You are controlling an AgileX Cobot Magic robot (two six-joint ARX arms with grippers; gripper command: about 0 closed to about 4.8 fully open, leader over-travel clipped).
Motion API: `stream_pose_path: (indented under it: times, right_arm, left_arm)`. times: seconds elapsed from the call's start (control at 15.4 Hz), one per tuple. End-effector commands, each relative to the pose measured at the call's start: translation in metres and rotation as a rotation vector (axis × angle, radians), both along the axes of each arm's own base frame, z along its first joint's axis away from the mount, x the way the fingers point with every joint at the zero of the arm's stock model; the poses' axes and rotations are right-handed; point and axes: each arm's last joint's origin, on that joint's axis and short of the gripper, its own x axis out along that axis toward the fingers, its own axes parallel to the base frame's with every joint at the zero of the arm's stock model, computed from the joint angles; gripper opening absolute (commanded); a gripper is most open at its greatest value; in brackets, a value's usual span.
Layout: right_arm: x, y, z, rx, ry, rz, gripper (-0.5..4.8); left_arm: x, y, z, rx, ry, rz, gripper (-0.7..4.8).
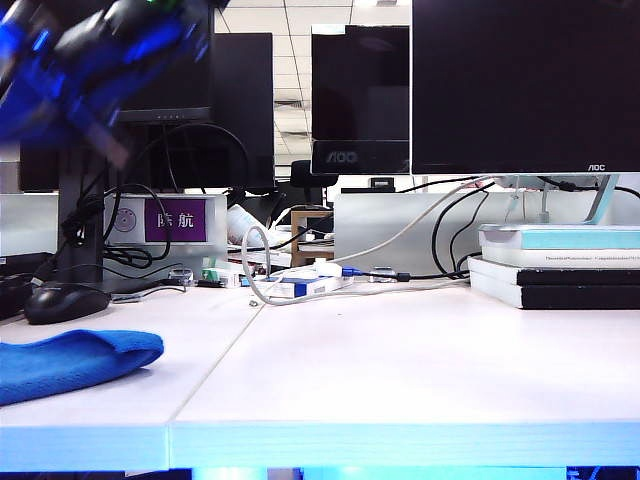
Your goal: Wipe the table from right to left using the rag.
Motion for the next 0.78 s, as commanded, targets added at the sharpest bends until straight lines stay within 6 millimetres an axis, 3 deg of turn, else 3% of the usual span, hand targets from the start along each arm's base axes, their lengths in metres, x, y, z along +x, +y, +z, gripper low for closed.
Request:
stream_pose_path:
  times: [0.06,0.19,0.39,0.78]
  right_arm:
    - [0.001,-0.022,0.051,0.06,-0.131,-0.079,-0.06]
    - [0.002,-0.045,0.09,0.118,-0.236,-0.148,-0.06]
    - [-0.004,-0.077,0.125,0.103,-0.389,-0.225,-0.06]
    - [-0.012,-0.102,0.145,0.067,-0.423,-0.253,-0.06]
  left_arm:
    - [-0.004,-0.003,0.018,0.069,-0.083,-0.007,-0.05]
    - [-0.013,-0.007,0.048,0.11,-0.192,0.005,-0.05]
    - [-0.028,-0.013,0.083,0.163,-0.338,0.028,-0.05]
    - [-0.043,-0.022,0.115,0.134,-0.505,0.017,0.09]
